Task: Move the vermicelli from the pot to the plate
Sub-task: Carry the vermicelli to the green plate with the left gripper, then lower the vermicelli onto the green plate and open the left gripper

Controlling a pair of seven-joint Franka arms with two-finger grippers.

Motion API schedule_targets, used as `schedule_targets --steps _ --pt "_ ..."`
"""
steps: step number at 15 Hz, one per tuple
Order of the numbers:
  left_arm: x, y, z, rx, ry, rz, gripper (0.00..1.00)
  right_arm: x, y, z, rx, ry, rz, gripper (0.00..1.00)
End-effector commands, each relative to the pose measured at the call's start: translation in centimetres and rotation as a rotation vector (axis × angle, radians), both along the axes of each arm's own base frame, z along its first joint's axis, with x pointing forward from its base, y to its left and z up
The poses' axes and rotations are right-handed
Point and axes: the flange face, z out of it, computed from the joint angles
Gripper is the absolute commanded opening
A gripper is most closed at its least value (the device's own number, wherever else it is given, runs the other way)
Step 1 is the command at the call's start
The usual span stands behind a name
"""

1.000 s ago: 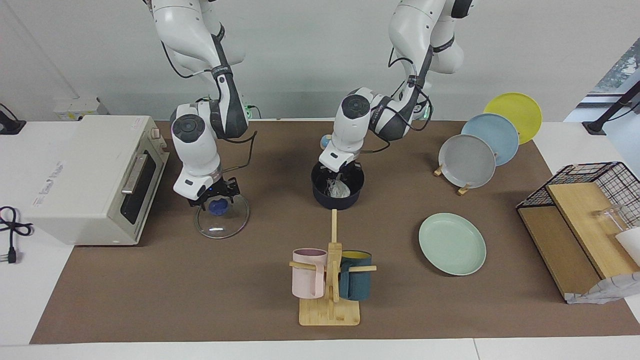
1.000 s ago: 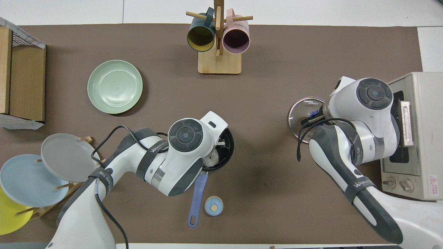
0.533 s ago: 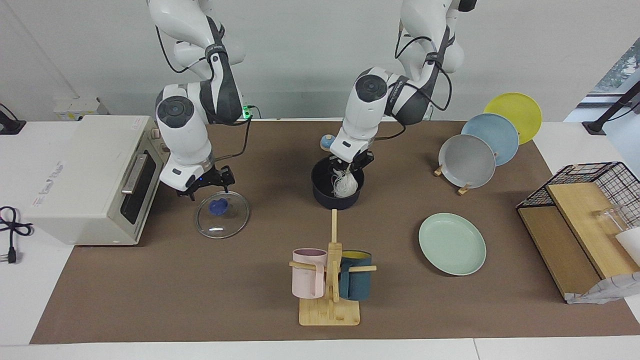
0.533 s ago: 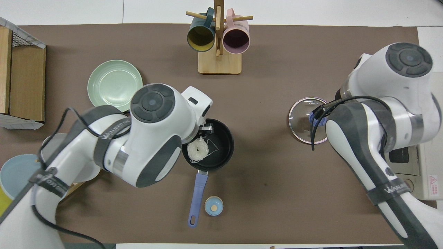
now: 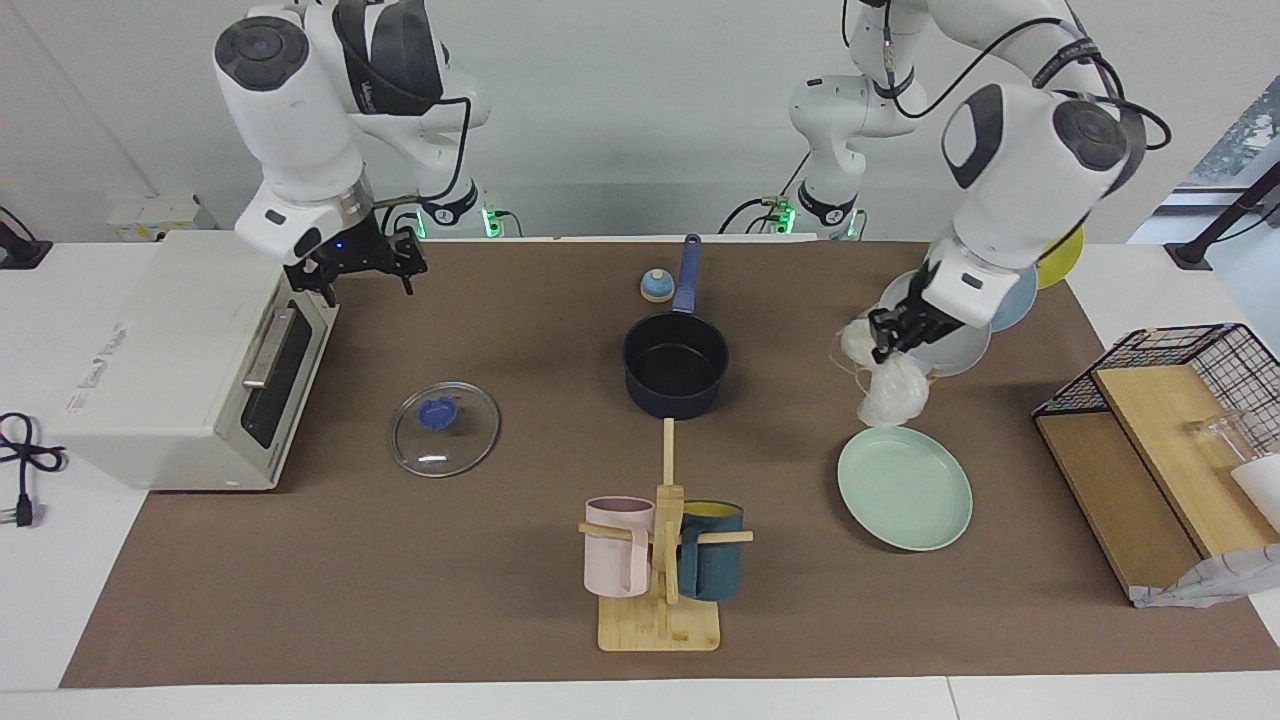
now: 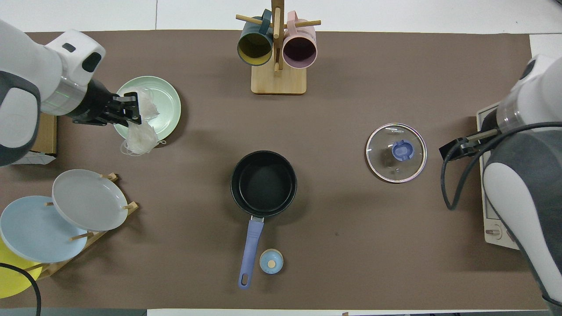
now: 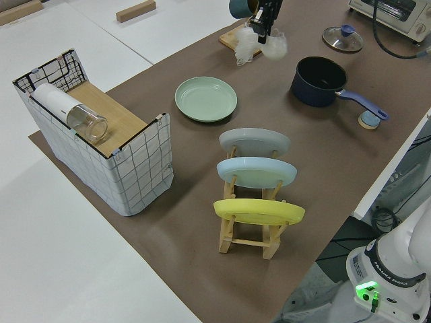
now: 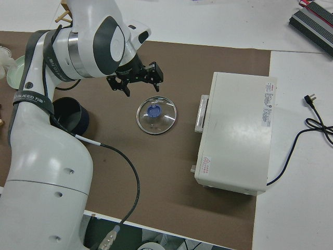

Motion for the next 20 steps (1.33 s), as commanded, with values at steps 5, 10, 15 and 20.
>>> schedule_targets --steps 5,10,15,20 --pt "5.4 4.3 -10.6 -0.028 -0.066 -0.045 0.0 -0.5 -2.6 0.0 0.055 0.024 -0.14 1.0" --pt "6.3 3.9 -15.1 -0.02 -0.079 -0.087 0.0 0.9 -3.1 0.9 0.051 0.039 -0.16 1.0" --pt "6.2 4.6 -17.2 0.007 -0.129 -0.199 0.0 0.7 -2.8 0.8 0.05 0.04 -0.167 1.0" --pt "6.0 4.4 -15.9 0.006 -0.13 -0.195 1.0 0.8 -3.6 1.5 0.046 0.023 -0.18 1.0"
